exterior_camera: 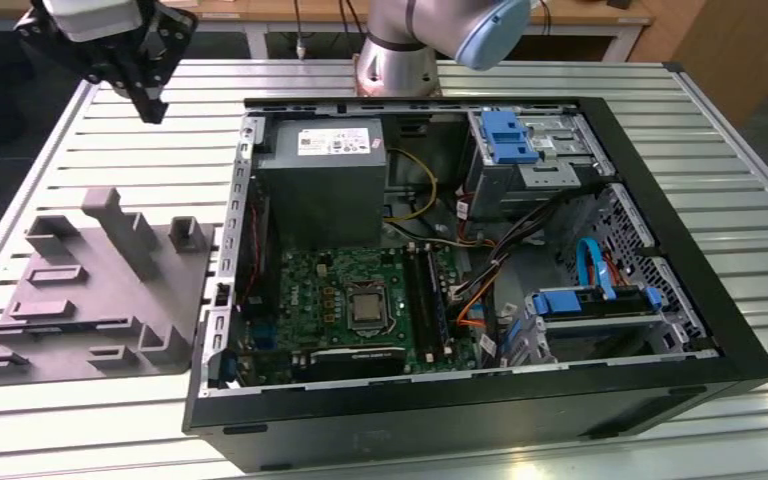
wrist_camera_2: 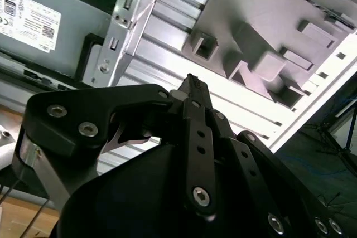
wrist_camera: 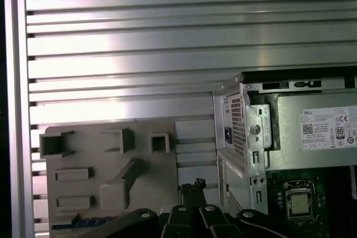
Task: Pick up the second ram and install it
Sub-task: 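Reach for the second ram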
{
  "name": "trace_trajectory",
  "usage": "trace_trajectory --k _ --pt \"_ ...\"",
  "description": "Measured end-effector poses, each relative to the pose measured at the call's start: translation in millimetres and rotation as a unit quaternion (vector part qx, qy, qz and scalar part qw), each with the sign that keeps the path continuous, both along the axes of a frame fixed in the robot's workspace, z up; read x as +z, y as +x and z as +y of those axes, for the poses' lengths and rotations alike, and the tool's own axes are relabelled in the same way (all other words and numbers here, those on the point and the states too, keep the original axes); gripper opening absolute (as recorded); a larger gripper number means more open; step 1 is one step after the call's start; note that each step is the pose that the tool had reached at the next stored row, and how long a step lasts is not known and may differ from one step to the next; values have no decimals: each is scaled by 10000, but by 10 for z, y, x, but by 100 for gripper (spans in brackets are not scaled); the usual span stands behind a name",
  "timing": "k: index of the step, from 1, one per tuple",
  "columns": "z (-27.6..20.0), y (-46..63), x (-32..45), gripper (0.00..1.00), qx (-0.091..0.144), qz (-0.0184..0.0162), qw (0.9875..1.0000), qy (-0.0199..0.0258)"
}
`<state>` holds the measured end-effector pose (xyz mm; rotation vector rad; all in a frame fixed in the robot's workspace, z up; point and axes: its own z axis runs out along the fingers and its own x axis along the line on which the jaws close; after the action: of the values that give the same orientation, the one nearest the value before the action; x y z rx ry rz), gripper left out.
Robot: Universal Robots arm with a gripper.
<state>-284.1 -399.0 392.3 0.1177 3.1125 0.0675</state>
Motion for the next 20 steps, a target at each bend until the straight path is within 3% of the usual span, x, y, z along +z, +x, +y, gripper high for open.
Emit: trace_trajectory --k 20 --pt "0 -779 -27 11 0 0 10000 0"
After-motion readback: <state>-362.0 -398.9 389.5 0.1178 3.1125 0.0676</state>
